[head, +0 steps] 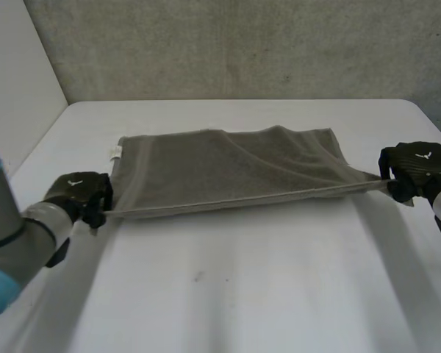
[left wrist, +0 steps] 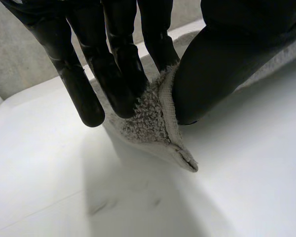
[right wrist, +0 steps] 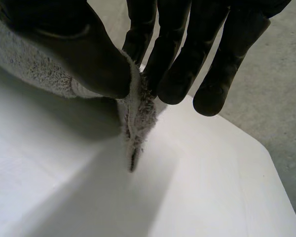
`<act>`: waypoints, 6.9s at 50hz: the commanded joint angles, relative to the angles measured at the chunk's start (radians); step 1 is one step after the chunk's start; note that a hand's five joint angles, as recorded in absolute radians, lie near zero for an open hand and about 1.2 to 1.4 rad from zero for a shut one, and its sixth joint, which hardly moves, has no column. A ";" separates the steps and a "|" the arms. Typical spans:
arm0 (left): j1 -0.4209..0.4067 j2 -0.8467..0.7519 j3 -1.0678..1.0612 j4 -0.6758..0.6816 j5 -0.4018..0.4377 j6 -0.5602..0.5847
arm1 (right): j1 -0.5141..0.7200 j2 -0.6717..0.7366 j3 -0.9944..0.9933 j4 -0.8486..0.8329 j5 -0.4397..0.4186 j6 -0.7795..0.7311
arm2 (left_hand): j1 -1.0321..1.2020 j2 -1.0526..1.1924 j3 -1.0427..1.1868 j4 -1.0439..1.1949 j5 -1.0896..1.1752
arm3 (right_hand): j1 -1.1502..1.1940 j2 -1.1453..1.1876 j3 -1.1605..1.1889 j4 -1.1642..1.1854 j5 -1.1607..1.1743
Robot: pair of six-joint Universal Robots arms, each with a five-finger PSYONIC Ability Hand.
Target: Fold the towel.
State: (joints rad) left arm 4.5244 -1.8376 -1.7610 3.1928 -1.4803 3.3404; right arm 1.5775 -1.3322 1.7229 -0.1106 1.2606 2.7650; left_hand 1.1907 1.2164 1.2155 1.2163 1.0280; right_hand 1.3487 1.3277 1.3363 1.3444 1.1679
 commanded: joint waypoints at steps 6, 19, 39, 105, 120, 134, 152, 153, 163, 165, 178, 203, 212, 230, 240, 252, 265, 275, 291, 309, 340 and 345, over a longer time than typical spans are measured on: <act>0.110 0.437 -0.121 -0.274 0.058 0.226 | -0.051 -0.310 0.027 0.469 -0.027 -0.329 | 0.206 0.180 0.181 0.180 0.194 | 0.048 0.069 0.060 0.052 0.054; 0.176 0.465 -0.129 -0.303 0.201 0.226 | -0.105 -0.285 -0.032 0.488 -0.098 -0.375 | 0.206 0.180 0.181 0.180 0.194 | 0.048 0.069 0.060 0.052 0.054; 0.116 -0.271 0.326 -0.073 0.094 0.101 | 0.206 0.471 -0.566 0.057 0.141 -0.354 | 0.206 0.180 0.181 0.180 0.194 | 0.048 0.069 0.060 0.052 0.054; 0.016 -0.034 0.026 0.180 0.087 -0.098 | 0.018 0.324 -0.086 -0.098 0.077 -0.265 | -1.016 -1.042 -1.041 -1.042 -1.028 | 0.027 0.048 0.039 0.031 0.033; 0.009 -0.032 0.011 0.180 0.087 -0.098 | -0.056 0.335 -0.114 -0.109 0.095 -0.274 | -1.016 -1.042 -1.041 -1.042 -1.028 | 0.048 0.069 0.060 0.052 0.054; 0.005 -0.023 0.009 0.182 0.087 -0.101 | -0.257 0.251 -0.258 0.057 0.149 -0.473 | -1.016 -1.042 -1.041 -1.042 -1.028 | 0.048 0.069 0.060 0.052 0.054; -0.010 -0.023 -0.003 0.183 0.084 -0.101 | 0.723 0.424 -0.511 -0.017 0.169 -0.274 | -1.016 -1.042 -1.041 -1.042 -1.028 | 0.048 0.069 0.060 0.052 0.054; -0.011 -0.023 -0.006 0.183 0.084 -0.101 | 0.764 0.461 -0.526 -0.009 0.169 -0.274 | -1.016 -1.042 -1.041 -1.042 -1.028 | 0.048 0.069 0.060 0.052 0.054; -0.019 -0.023 -0.008 0.183 0.084 -0.101 | 0.863 0.536 -0.525 0.008 0.180 -0.269 | -1.016 -1.042 -1.041 -1.042 -1.028 | -0.530 -0.509 -0.517 -0.526 -0.524; -0.019 -0.023 -0.008 0.182 0.084 -0.101 | 0.862 0.515 -0.517 0.008 0.187 -0.266 | -1.016 -1.042 -1.041 -1.042 -1.028 | -1.174 -1.153 -1.162 -1.170 -1.168; -0.042 -0.023 -0.006 0.183 0.084 -0.101 | 0.569 0.205 -0.223 0.012 0.247 -0.080 | -1.016 -1.042 -1.041 -1.042 -1.028 | -1.174 -1.153 -1.162 -1.170 -1.168; -0.231 -0.045 0.037 0.188 0.075 -0.099 | 0.246 0.180 -0.014 -0.187 0.137 -0.077 | -0.989 -1.015 -1.014 -1.015 -1.001 | 0.048 0.069 0.060 0.052 0.054; -0.206 0.018 0.031 0.180 0.035 -0.101 | 0.635 0.316 -0.354 -0.094 0.115 -0.087 | -0.989 -1.015 -1.014 -1.015 -1.001 | 0.048 0.069 0.060 0.052 0.054; -0.113 0.072 0.020 0.177 -0.043 -0.104 | 0.796 0.403 -0.481 0.151 0.077 -0.139 | -0.989 -1.015 -1.014 -1.015 -1.001 | -1.174 -1.153 -1.162 -1.170 -1.168; -0.253 -0.046 0.185 0.150 -0.044 -0.220 | 0.575 0.220 -0.341 0.117 0.080 0.271 | -0.942 -0.968 -0.967 -0.968 -0.954 | -1.174 -1.153 -1.162 -1.170 -1.168; -0.378 -0.279 0.319 -0.022 -0.057 -0.252 | 0.533 0.401 -0.482 0.251 0.089 0.349 | -0.951 -0.976 -0.976 -0.976 -0.963 | -1.174 -1.153 -1.162 -1.170 -1.168; -0.409 -0.305 0.494 -0.024 -0.100 -0.309 | 0.503 0.403 -0.459 0.247 0.094 0.344 | -0.936 -0.962 -0.961 -0.962 -0.948 | -1.174 -1.153 -1.162 -1.170 -1.168; -0.427 -0.368 0.615 -0.039 -0.107 -0.338 | 0.498 0.406 -0.431 0.197 0.092 0.344 | -0.860 -0.886 -0.885 -0.885 -0.872 | -1.174 -1.153 -1.162 -1.170 -1.168; -0.432 -0.505 0.585 -0.198 -0.195 -0.325 | 0.496 0.418 -0.457 0.178 0.094 0.340 | -0.889 -0.915 -0.914 -0.915 -0.901 | -1.174 -1.153 -1.162 -1.170 -1.168; -0.426 -0.322 0.288 -0.090 -0.259 -0.320 | 0.515 0.515 -0.529 0.264 0.103 0.170 | -0.913 -0.938 -0.937 -0.938 -0.924 | -1.174 -1.153 -1.162 -1.170 -1.168; -0.245 0.141 0.428 -0.212 -0.230 -0.297 | 0.345 -0.002 -0.456 0.259 0.232 0.205 | -0.995 -1.020 -1.020 -1.020 -1.007 | -1.174 -1.153 -1.162 -1.170 -1.168; -0.212 0.176 0.422 -0.243 -0.176 -0.285 | 0.303 -0.041 -0.421 0.259 0.238 0.205 | -0.995 -1.020 -1.020 -1.020 -1.007 | -1.174 -1.153 -1.162 -1.170 -1.168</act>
State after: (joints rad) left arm 4.2760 -1.6972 -1.3359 2.9893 -1.7028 3.0424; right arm 1.9200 -1.3389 1.2741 0.1467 1.4811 2.9709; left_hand 0.1885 0.1842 0.1858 0.1853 0.0287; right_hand 0.2258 0.2651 0.2487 0.2558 0.0549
